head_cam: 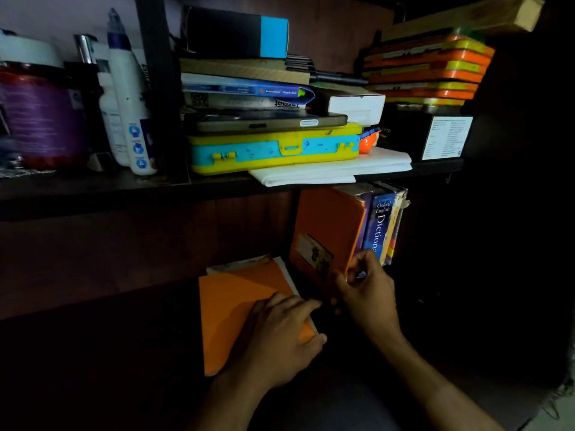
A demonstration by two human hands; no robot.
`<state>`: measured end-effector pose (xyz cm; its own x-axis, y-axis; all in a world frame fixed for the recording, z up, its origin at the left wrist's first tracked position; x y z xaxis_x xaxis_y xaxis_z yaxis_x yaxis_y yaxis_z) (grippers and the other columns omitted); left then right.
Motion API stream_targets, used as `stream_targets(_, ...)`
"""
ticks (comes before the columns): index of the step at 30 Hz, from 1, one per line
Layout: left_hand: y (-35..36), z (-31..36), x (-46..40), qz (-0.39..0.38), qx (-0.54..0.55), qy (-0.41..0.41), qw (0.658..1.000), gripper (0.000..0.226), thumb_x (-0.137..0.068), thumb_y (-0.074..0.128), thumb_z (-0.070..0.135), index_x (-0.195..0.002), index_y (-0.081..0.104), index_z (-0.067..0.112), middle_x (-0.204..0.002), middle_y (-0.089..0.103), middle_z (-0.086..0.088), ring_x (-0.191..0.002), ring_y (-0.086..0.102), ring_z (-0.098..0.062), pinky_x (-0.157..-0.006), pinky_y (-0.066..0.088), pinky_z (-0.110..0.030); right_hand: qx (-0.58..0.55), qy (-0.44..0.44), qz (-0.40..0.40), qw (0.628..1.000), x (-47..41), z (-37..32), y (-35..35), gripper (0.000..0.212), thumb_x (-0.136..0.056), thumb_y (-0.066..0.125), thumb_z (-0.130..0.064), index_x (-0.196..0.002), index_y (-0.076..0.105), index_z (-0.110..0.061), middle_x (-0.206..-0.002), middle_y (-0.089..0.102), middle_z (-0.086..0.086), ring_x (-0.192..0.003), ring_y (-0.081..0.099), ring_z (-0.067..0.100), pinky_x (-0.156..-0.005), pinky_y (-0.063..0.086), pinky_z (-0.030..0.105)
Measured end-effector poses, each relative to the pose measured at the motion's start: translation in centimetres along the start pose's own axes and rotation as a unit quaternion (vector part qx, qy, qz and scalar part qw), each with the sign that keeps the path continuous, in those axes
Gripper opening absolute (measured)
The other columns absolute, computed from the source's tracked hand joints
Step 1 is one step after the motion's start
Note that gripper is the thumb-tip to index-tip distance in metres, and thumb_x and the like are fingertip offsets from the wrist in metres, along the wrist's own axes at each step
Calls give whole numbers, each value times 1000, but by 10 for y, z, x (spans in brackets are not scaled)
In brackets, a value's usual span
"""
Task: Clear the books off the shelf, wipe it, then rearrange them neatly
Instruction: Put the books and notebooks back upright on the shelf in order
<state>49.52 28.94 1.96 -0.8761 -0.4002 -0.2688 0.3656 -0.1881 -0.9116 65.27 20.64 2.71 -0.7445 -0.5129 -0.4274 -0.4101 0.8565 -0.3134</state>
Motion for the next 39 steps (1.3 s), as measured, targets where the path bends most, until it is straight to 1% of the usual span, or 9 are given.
stream_targets(11,0,0,-2,11,72,-23,997,51,-96,54,58,-143,49,39,-144,43,20,-133,40,-3,-110,35,-25,32,-42,-8,999,1,2,4,19,-91,70,-21,-92,55,-32,-88,69,-8,-68,69,7,-61,60,29)
stream_targets(13,-16,1,-1,108,99,-38,989,37,-100,48,51,-128,63,33,-127,55,13,-118,53,-8,-98,45,-28,31,-67,1,997,2,-2,4,18,-92,70,-21,-92,56,-33,-89,67,-12,-70,67,5,-59,53,18)
stream_targets(16,-54,-21,11,315,-30,-133,939,32,-96,47,43,-118,65,29,-119,63,-1,-111,57,-27,-92,49,-45,17,-97,-52,994,8,-9,11,7,-91,67,-29,-93,60,-29,-82,65,-9,-69,63,6,-56,50,20)
stream_targets(19,-54,-67,24,102,-92,-363,922,63,-95,50,56,-152,33,36,-159,31,-9,-144,30,-37,-113,31,-52,100,-75,-163,979,13,-7,27,18,-90,69,-46,-93,59,-32,-77,65,-7,-69,62,4,-57,50,20)
stream_targets(22,-44,-80,29,25,9,-410,912,75,-96,52,58,-159,19,35,-162,23,-11,-141,37,-42,-108,38,-47,179,-56,-240,953,14,-2,36,36,-85,62,-68,-96,63,-34,-82,65,-9,-71,63,4,-58,49,25)
stream_targets(27,-55,-92,30,198,117,-386,893,76,-90,74,37,-153,32,31,-138,55,-9,-124,55,-38,-100,48,-44,142,-95,-308,936,17,1,39,59,-83,56,-77,-119,68,-33,-92,67,-14,-85,64,-2,-73,54,27)
stream_targets(32,-65,-67,34,433,370,-282,772,25,-92,66,44,-110,63,27,-106,71,-1,-93,68,-20,-85,53,-41,65,-120,-273,952,22,-12,35,68,-79,50,-86,-128,55,-40,-115,61,-22,-108,56,-7,-91,48,23)
stream_targets(35,-50,-32,28,383,395,-210,808,48,-91,60,61,-129,50,34,-117,63,12,-107,62,-12,-92,48,-36,97,-185,-157,965,21,-24,26,72,-81,46,-86,-132,49,-35,-128,46,-16,-122,44,5,-101,40,27)
stream_targets(39,-19,1,13,161,334,-55,927,44,-100,44,59,-144,34,59,-146,38,35,-135,33,19,-108,29,-10,-11,-205,-208,956,30,-36,20,68,-86,57,-73,-136,43,-30,-130,53,-12,-122,55,9,-98,49,31)
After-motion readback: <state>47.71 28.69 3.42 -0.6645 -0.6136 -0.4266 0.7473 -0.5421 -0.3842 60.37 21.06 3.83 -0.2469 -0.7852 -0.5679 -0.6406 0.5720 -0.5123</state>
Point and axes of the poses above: each hand's wrist, its own x-axis away from the middle knuckle, its own y-axis out of the palm, z = x × y, the point moved 4 cm from there along -x, towards the middle knuckle
